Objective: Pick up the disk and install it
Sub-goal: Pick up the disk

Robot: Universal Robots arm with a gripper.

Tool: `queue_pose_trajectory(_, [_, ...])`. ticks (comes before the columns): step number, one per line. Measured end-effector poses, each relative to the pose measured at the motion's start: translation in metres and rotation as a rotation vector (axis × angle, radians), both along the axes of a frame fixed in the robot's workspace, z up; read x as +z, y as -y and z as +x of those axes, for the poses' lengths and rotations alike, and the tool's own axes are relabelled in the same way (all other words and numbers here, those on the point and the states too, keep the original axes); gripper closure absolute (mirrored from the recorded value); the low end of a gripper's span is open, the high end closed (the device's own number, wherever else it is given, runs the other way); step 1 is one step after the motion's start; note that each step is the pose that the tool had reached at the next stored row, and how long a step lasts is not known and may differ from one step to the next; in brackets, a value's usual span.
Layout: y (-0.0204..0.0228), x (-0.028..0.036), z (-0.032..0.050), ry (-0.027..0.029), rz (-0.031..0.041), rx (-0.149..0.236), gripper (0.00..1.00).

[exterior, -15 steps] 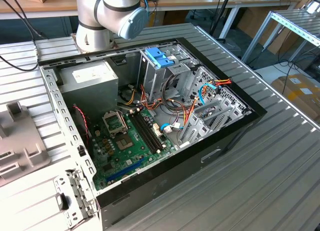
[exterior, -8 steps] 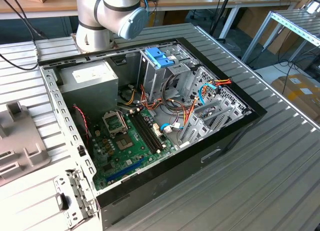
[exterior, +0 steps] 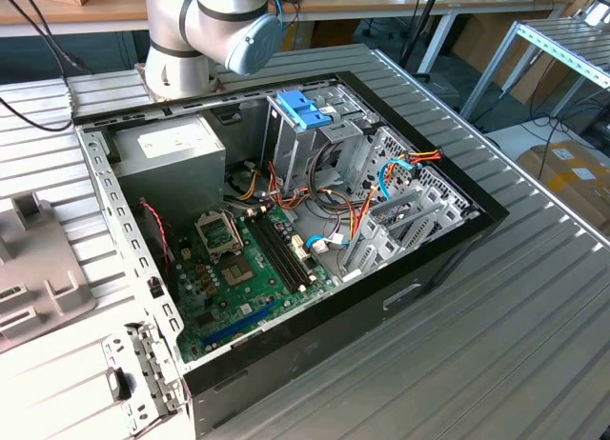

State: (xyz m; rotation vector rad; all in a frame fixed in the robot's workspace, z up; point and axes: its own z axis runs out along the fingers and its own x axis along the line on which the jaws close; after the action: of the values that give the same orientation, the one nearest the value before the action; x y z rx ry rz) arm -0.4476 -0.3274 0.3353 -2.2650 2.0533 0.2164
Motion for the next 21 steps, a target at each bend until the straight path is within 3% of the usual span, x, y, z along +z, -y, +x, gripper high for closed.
queue_pose_trajectory(7, [0.0,0.0123,0.0,0.0001,0.0148,0.0,0.63])
queue_pose_trajectory(14, [0.0004,0.019,0.0001,-0.0003,0.0151,0.0,0.63])
queue_pose_trajectory(21, [0.0008,0.0264,0.0001,-0.0002,0.0221,0.0,0.63])
